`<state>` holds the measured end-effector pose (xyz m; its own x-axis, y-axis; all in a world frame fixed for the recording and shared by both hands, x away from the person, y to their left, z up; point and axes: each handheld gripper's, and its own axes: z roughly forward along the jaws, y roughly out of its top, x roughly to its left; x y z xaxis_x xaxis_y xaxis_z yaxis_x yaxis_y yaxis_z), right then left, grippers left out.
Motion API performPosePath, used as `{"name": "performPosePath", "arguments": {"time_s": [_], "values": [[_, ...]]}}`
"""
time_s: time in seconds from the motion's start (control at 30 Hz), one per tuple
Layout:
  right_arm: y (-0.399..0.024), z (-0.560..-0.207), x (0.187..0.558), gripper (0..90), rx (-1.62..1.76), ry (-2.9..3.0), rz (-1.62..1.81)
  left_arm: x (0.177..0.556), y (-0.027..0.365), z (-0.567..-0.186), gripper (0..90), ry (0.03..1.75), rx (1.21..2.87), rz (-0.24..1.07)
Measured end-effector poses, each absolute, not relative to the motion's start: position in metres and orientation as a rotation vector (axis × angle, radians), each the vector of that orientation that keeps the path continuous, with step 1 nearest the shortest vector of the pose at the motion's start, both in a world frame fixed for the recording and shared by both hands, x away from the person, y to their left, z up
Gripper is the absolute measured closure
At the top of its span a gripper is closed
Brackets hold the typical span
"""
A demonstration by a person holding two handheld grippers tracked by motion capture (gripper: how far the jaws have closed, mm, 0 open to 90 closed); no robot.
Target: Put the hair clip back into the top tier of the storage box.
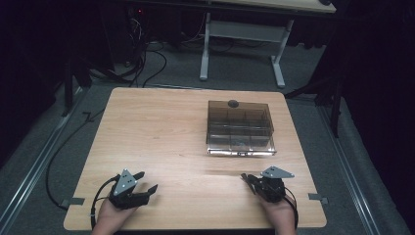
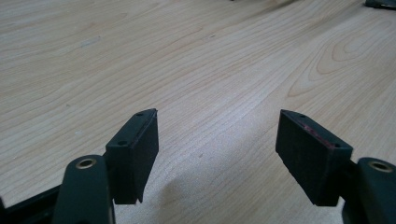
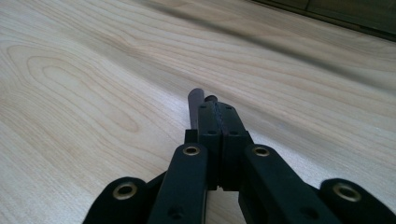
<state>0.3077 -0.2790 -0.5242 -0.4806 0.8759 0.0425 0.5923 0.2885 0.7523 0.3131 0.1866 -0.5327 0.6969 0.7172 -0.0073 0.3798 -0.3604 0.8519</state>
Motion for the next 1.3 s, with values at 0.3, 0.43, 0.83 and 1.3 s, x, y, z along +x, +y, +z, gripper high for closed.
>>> {"name": "performPosePath", "arguments": {"time_s": [0.3, 0.43, 0.83, 1.3], "values": [[-0.283, -0.523, 0.306, 87.8, 1.354, 2.168, 1.035, 0.313, 0.187, -0.533, 30.6, 0.843, 1.986, 0.464], [-0.282, -0.523, 0.298, 87.8, 1.330, 2.190, 1.027, 0.313, 0.187, -0.533, 30.6, 0.840, 1.984, 0.462], [-0.282, -0.527, 0.282, 90.0, 1.317, 2.242, 0.995, 0.313, 0.187, -0.533, 30.6, 0.838, 1.984, 0.464], [-0.295, -0.514, 0.293, 83.9, 1.448, 2.197, 0.905, 0.312, 0.187, -0.533, 30.6, 0.830, 1.980, 0.460]]}}
